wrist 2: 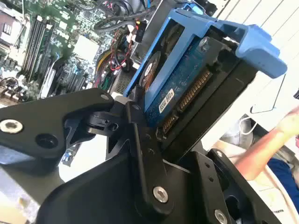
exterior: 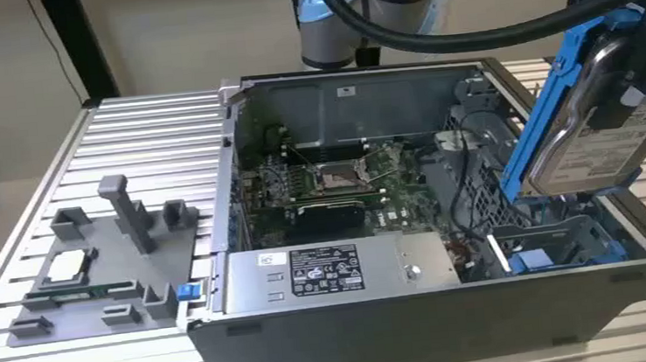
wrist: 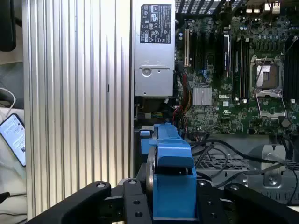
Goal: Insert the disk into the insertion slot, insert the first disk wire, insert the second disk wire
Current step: 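Insert the disk into the insertion slot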
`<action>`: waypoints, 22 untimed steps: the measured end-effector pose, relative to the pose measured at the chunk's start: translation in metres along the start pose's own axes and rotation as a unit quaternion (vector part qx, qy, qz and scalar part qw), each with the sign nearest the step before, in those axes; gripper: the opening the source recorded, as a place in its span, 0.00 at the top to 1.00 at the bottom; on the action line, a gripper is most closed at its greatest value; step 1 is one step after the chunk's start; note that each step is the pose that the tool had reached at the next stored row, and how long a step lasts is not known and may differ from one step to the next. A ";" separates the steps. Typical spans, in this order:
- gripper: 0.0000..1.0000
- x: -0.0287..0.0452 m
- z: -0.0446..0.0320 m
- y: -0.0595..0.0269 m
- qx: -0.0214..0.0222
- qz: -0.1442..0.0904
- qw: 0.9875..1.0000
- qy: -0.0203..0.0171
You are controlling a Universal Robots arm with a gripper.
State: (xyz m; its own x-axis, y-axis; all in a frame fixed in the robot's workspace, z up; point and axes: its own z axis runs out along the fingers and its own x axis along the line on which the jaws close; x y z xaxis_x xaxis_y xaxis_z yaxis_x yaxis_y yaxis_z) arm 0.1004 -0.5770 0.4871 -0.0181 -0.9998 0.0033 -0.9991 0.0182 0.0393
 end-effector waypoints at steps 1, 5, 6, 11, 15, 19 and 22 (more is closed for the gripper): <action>1.00 0.0000 0.0000 0.0000 0.000 0.000 1.000 0.000; 1.00 0.0000 0.0000 0.0000 0.000 0.000 1.000 0.000; 1.00 0.0000 0.0000 0.0000 0.000 0.000 1.000 0.000; 1.00 -0.0001 0.0000 0.0000 0.000 0.000 1.000 0.000; 1.00 0.0001 0.0002 -0.0011 0.000 0.000 1.000 0.000; 1.00 0.0052 0.0019 -0.0067 0.000 0.000 1.000 -0.001; 1.00 0.0097 0.0069 -0.0080 0.000 0.000 1.000 -0.001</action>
State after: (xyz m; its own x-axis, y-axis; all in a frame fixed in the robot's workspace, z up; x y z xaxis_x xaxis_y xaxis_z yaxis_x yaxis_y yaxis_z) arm 0.1080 -0.5868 0.4799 -0.0183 -0.9998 0.0009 -0.9990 0.0184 0.0403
